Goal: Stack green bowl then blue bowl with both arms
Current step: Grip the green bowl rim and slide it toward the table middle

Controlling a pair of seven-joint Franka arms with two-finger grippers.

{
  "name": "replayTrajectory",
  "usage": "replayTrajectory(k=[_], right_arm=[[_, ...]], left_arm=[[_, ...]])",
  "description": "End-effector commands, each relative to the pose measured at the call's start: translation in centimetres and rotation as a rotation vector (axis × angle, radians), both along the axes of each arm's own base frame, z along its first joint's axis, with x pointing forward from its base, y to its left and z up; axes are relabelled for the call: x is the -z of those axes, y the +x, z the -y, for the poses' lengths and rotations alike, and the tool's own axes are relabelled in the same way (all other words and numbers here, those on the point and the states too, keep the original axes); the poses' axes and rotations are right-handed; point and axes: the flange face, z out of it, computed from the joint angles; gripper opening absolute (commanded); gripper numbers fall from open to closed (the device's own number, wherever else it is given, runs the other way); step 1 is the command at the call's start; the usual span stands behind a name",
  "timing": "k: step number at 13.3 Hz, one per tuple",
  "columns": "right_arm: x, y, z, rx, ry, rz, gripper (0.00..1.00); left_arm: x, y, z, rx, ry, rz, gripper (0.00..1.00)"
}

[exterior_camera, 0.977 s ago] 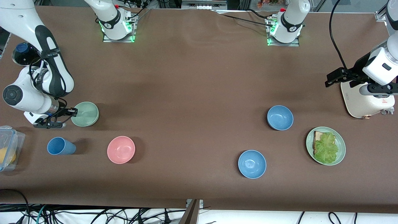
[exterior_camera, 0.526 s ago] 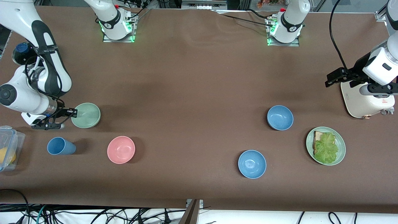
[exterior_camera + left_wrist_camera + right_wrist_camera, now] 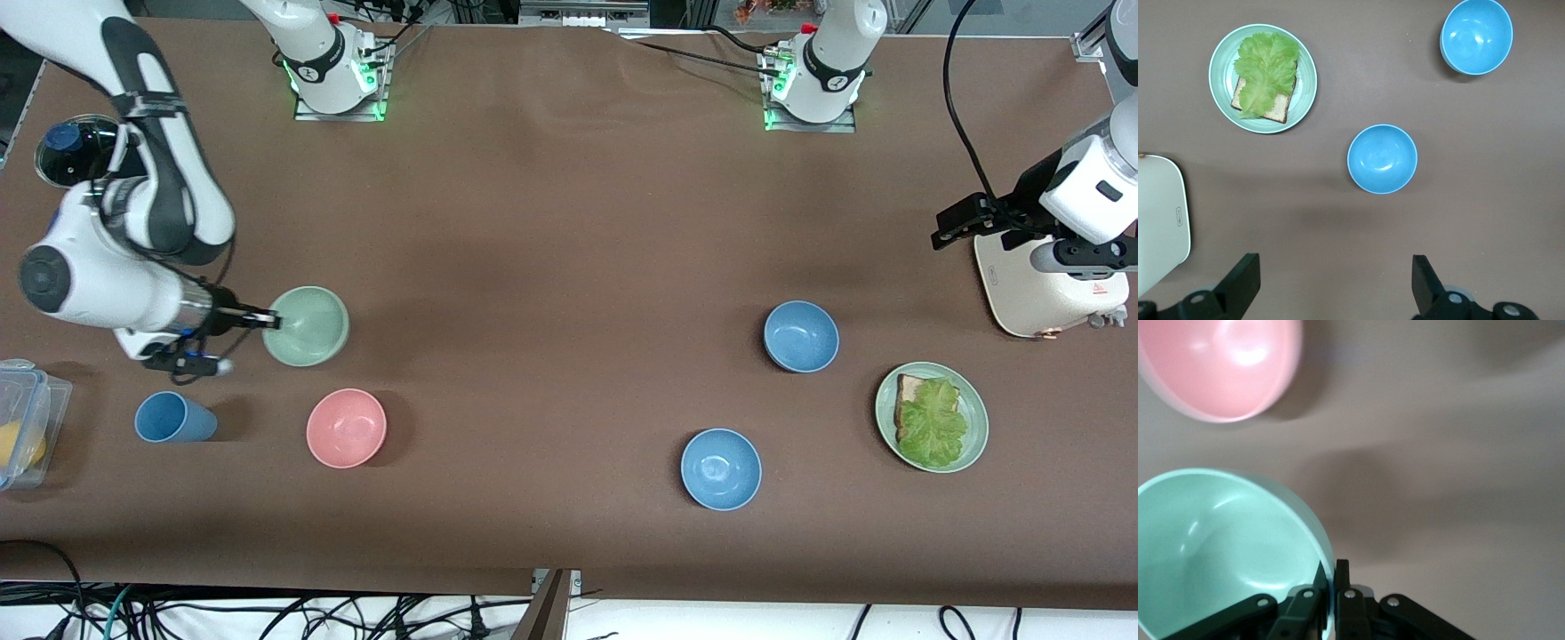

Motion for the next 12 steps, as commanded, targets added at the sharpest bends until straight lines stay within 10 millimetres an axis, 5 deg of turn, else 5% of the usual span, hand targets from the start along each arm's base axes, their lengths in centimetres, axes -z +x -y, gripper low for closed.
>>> replayTrajectory(k=[1, 6, 12], right_arm=[[-0.5, -0.8, -6.8, 0.034, 0.005, -0.01, 0.0], [1.3, -3.5, -17.8, 0.119, -0.032, -0.032, 0.0], [4.2, -6.0, -25.4, 0.201, -0.03, -0.011, 0.0]], left_arm=[[-0.6, 0.0, -0.4, 0.004, 0.023, -0.001, 1.0], [-0.6, 0.0, -0.4, 0.003, 0.022, -0.001, 1.0], [-0.5, -0.1, -0.4, 0.005, 0.021, -0.01, 1.0]])
